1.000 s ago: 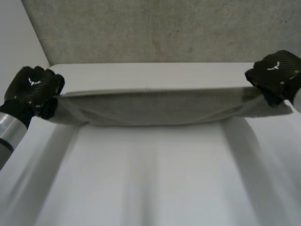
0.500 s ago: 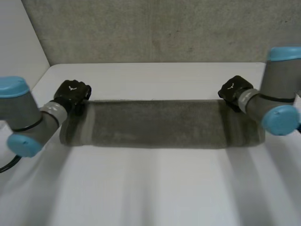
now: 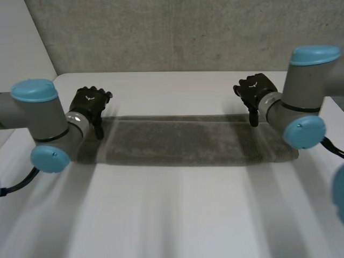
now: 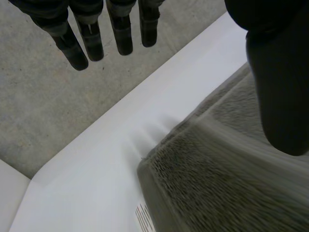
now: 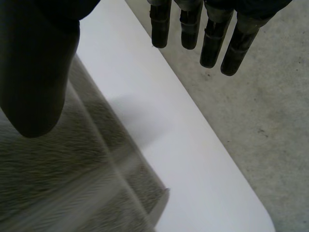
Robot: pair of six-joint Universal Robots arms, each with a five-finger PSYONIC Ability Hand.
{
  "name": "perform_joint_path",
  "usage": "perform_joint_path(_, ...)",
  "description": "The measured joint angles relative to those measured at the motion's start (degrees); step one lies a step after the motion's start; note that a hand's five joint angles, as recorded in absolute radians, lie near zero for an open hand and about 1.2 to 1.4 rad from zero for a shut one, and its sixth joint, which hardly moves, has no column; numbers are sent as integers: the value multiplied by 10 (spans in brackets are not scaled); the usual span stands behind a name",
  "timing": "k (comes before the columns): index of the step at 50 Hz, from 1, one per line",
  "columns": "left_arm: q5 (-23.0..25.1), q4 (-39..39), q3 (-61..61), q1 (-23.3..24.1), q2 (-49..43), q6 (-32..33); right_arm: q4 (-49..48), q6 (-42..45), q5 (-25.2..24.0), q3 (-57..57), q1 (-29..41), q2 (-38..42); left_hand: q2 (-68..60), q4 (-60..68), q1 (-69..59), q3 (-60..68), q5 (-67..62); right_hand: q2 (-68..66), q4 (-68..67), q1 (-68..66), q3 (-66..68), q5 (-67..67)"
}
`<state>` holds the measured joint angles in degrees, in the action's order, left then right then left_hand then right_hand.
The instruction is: Fold the towel.
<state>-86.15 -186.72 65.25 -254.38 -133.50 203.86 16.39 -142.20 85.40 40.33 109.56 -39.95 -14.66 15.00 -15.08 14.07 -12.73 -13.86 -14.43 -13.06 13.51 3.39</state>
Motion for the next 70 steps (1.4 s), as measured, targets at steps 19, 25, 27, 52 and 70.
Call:
perform_joint_path(19, 9, -241, 399, 7, 249, -7, -264, -9, -15, 552, -68, -277, 0, 0, 1, -2, 2, -9, -5, -14, 10, 13)
perform_joint_path(25, 10, -304, 426, 15, 244, -4, -279, -2, -13, 544, -91, -223, 0, 0, 1, -2, 2, -74, -71, -81, 82, 89)
perform_joint_path(27, 10, -310, 428, 16, 241, -4, -279, -1, -13, 536, -97, -207, 0, 0, 1, -2, 2, -118, -116, -123, 125, 130)
perform_joint_path(52, 8, -313, 434, 16, 244, -9, -298, 8, 15, 463, -202, -239, 0, 0, 1, -2, 2, -601, -618, -613, 625, 627)
perform_joint_path(70, 7, -315, 433, 10, 245, -10, -292, 82, 38, 238, 178, -115, 0, 0, 2, -2, 2, -604, -618, -615, 625, 627)
